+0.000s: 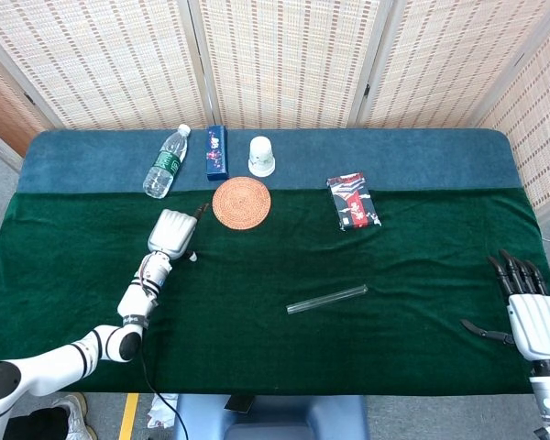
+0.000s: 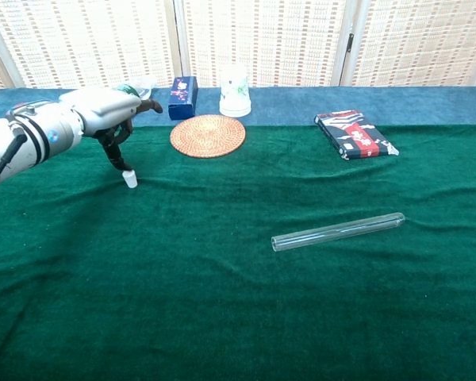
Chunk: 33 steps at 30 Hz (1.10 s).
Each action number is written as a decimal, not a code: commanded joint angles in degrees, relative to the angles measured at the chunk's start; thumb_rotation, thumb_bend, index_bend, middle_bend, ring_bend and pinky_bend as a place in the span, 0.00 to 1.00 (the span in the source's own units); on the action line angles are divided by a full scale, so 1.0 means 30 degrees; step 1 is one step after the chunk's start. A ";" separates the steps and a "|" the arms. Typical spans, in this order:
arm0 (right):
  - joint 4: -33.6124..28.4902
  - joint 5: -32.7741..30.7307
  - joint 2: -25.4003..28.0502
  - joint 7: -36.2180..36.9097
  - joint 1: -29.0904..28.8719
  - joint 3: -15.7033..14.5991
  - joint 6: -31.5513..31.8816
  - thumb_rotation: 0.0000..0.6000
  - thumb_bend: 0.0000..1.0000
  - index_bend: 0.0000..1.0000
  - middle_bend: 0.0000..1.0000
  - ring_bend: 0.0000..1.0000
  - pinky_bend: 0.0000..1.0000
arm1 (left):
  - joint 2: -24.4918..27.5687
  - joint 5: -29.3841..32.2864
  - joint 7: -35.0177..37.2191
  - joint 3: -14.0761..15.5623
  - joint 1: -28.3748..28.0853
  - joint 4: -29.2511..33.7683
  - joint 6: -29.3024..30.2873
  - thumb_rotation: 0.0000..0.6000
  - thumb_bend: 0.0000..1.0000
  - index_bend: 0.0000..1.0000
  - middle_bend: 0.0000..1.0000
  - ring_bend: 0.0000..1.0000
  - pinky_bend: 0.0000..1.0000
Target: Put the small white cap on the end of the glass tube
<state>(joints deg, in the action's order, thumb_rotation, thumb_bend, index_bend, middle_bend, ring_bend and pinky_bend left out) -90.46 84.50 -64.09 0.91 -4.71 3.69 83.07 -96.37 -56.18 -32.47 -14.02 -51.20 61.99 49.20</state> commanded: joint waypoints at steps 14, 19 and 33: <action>0.0219 0.0130 -0.0082 0.0322 0.0054 0.0006 0.0140 0.67 0.04 0.00 0.00 0.02 0.00 | 0.1017 -0.0108 0.0059 0.0111 0.0185 0.1544 0.0885 1.00 0.15 0.10 0.85 0.79 0.74; 0.0203 0.0259 -0.0043 0.0404 0.0101 -0.0013 0.0281 0.67 0.04 0.00 0.00 0.02 0.00 | 0.2580 -0.1084 0.1379 0.0340 0.0755 0.3641 0.1188 1.00 0.16 0.18 0.86 0.80 0.75; 0.0230 0.0556 -0.0167 0.0570 0.0097 -0.0178 0.0267 0.67 0.04 0.00 0.00 0.04 0.00 | 0.3712 -0.4233 0.4551 0.1741 0.1494 0.5266 0.1112 1.00 0.33 0.48 0.96 0.88 0.83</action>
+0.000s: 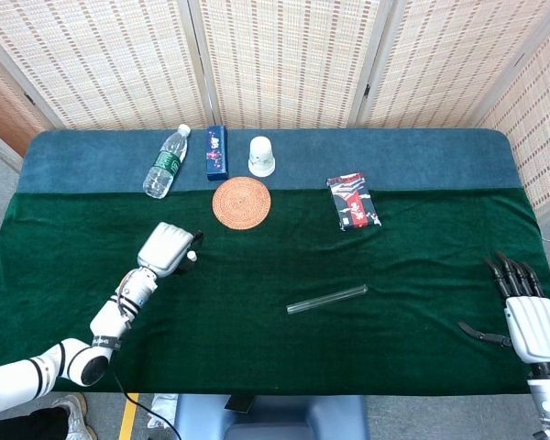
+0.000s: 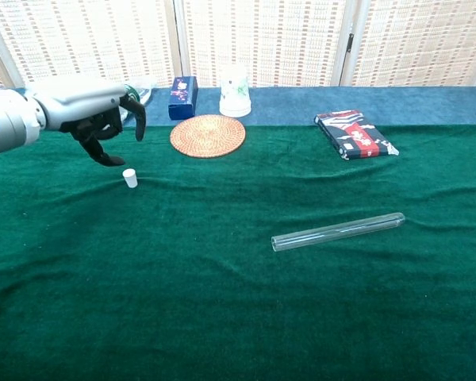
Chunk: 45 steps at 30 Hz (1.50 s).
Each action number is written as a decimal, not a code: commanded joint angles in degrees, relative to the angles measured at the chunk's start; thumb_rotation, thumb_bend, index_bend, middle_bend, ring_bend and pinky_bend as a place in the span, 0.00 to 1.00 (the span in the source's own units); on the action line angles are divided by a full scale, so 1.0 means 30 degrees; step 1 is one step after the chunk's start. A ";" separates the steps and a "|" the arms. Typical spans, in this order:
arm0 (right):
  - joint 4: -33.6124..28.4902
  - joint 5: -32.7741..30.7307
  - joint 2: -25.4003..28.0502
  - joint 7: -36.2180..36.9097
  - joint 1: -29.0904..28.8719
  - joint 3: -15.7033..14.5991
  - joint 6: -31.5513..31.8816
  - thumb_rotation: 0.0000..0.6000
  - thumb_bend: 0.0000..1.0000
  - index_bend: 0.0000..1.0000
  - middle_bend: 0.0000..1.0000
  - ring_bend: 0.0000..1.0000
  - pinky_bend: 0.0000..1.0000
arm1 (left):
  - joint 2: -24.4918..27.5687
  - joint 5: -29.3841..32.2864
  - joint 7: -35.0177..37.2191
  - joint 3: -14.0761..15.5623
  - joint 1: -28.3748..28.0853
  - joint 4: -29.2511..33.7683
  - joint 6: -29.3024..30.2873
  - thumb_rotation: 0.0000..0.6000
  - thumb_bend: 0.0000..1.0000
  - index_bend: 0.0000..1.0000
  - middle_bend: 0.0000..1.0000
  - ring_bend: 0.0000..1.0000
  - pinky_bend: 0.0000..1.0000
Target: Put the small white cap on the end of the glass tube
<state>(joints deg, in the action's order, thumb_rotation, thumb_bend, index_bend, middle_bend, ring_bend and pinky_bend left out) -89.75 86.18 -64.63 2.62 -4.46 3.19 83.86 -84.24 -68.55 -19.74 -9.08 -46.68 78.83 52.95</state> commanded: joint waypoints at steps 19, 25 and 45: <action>0.0219 -0.0243 -0.0013 0.0220 -0.0020 0.0009 -0.0271 0.67 0.04 0.00 0.00 0.04 0.00 | -0.2484 0.0936 -0.0812 0.0181 -0.0453 -0.3578 -0.0941 1.00 0.34 0.46 0.96 0.88 0.83; 0.0303 -0.0286 -0.0073 0.0262 -0.0078 0.0014 -0.0395 0.67 0.04 0.00 0.00 0.04 0.00 | -0.2691 0.1064 -0.0876 0.0176 -0.0466 -0.3974 -0.1051 1.00 0.34 0.46 0.96 0.88 0.83; 0.0469 -0.0497 -0.0156 0.0327 -0.0228 0.0064 -0.0724 0.66 0.04 0.00 0.00 0.04 0.00 | -0.3048 0.1553 -0.0892 0.0111 -0.0574 -0.4835 -0.1727 1.00 0.38 0.50 0.96 0.88 0.83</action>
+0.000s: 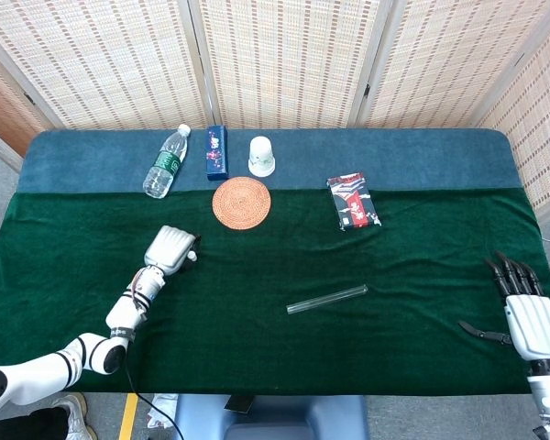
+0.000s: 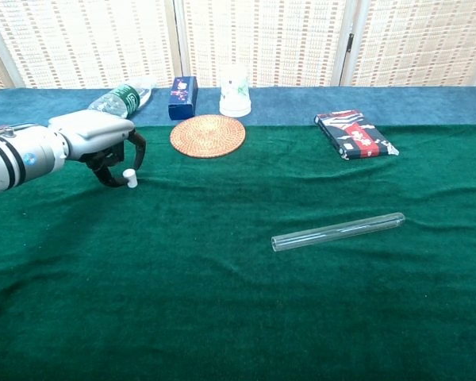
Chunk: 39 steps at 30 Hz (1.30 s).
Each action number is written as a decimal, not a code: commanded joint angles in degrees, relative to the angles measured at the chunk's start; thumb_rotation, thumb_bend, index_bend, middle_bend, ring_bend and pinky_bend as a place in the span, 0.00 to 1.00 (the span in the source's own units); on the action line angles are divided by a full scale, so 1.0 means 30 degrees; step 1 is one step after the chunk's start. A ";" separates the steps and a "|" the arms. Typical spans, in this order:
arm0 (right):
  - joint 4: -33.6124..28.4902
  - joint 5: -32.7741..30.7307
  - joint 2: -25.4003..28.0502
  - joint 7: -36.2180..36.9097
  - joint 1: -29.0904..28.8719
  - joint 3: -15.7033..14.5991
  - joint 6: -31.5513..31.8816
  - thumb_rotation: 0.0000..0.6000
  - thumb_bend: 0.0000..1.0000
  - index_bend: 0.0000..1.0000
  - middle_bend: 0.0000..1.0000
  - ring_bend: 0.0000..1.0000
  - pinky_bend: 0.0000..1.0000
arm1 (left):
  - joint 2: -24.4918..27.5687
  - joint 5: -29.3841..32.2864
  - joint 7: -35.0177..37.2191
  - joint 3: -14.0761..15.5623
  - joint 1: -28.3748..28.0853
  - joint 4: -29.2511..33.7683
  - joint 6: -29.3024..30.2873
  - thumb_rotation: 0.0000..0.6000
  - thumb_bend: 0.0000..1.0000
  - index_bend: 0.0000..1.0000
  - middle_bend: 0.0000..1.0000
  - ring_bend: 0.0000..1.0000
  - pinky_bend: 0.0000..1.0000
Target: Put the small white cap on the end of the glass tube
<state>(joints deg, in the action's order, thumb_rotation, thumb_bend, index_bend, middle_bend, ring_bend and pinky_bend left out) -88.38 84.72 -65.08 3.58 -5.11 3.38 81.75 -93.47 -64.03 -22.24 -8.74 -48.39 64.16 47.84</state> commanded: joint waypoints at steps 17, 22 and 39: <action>0.0153 -0.0130 -0.0040 0.0112 -0.0019 0.0003 -0.0108 0.67 0.04 0.00 0.00 0.04 0.00 | -0.0077 0.0315 -0.0250 -0.0040 -0.0066 0.0047 -0.0127 1.00 0.43 0.53 0.96 0.88 0.83; 0.0105 -0.0092 -0.0040 0.0063 -0.0011 -0.0010 -0.0071 0.67 0.04 0.00 0.00 0.05 0.00 | -0.0151 0.0098 0.0054 0.0006 0.0026 -0.0069 0.0023 1.00 0.44 0.56 0.96 0.88 0.83; -0.0446 0.2434 0.0210 -0.0888 -0.1077 -0.0202 0.0009 0.97 0.04 0.01 0.22 0.25 0.12 | 0.3115 -0.1909 0.1230 -0.0111 0.1811 0.3896 0.3755 1.00 0.44 0.58 0.96 0.88 0.83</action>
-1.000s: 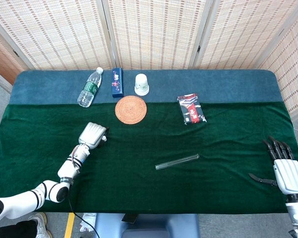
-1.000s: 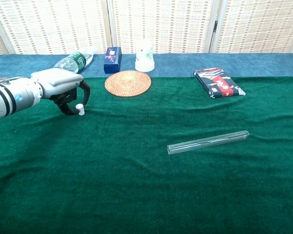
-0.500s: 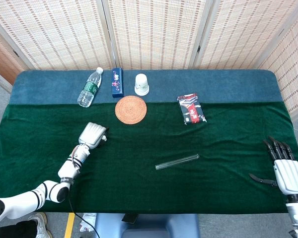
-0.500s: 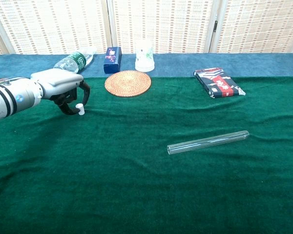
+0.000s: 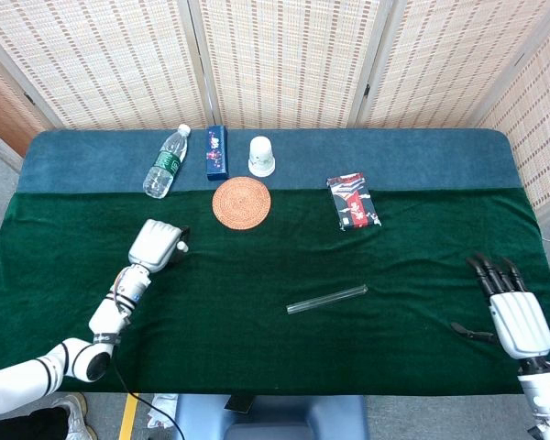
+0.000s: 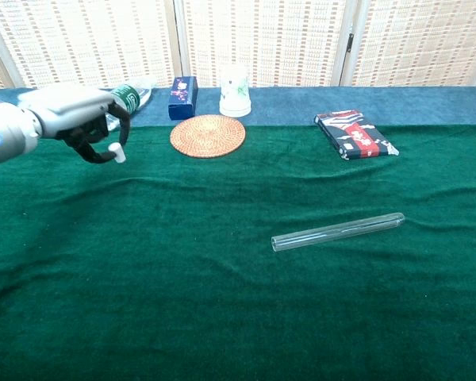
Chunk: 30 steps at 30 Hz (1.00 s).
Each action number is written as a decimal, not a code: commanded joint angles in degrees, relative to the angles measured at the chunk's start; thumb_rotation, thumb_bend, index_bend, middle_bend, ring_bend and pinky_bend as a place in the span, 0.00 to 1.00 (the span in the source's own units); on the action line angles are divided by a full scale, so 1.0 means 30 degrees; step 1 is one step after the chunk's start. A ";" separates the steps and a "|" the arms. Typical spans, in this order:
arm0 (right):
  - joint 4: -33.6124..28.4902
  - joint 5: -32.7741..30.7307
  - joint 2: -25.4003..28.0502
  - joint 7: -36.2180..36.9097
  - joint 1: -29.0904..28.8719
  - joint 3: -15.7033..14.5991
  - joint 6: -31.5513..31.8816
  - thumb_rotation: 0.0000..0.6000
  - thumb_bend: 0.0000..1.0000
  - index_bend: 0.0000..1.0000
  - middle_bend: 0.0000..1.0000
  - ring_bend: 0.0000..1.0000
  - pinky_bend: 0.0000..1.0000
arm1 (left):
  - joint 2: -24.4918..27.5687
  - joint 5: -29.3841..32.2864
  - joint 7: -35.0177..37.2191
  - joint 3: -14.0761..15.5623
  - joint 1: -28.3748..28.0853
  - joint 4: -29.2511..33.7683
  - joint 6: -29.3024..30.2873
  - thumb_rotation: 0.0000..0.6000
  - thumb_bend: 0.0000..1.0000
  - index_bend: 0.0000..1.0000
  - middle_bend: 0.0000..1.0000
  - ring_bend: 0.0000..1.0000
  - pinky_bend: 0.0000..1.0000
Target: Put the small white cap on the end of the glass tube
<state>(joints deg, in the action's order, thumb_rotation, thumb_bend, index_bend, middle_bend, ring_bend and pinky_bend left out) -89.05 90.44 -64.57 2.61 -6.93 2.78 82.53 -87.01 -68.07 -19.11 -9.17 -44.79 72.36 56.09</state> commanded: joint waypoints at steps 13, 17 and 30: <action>-0.0981 0.1182 -0.1550 -0.4372 -0.4410 0.0541 -0.5097 1.00 0.04 0.38 0.81 0.93 0.93 | 0.3787 -0.2908 0.0352 0.0904 0.2848 0.5099 0.4368 1.00 0.45 0.60 0.96 0.88 0.83; -0.0895 0.0289 -0.2446 -0.5389 -0.5520 0.0761 -0.6942 1.00 0.04 0.41 0.89 1.00 1.00 | 0.4112 -0.3186 0.0393 0.1099 0.3214 0.5450 0.4602 1.00 0.45 0.59 0.96 0.88 0.83; 0.0014 -0.2528 -0.5250 -0.8166 -0.7759 0.1138 -1.0118 1.00 0.06 0.41 0.93 1.00 1.00 | 0.4202 -0.3521 0.1032 0.1263 0.3723 0.5116 0.4409 1.00 0.45 0.59 0.96 0.88 0.83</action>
<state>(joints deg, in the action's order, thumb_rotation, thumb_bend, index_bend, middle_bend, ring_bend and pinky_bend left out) -89.54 83.64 -79.52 -21.14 -29.51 5.99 52.87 -74.35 -78.58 -16.07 -5.38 -33.65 87.76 69.36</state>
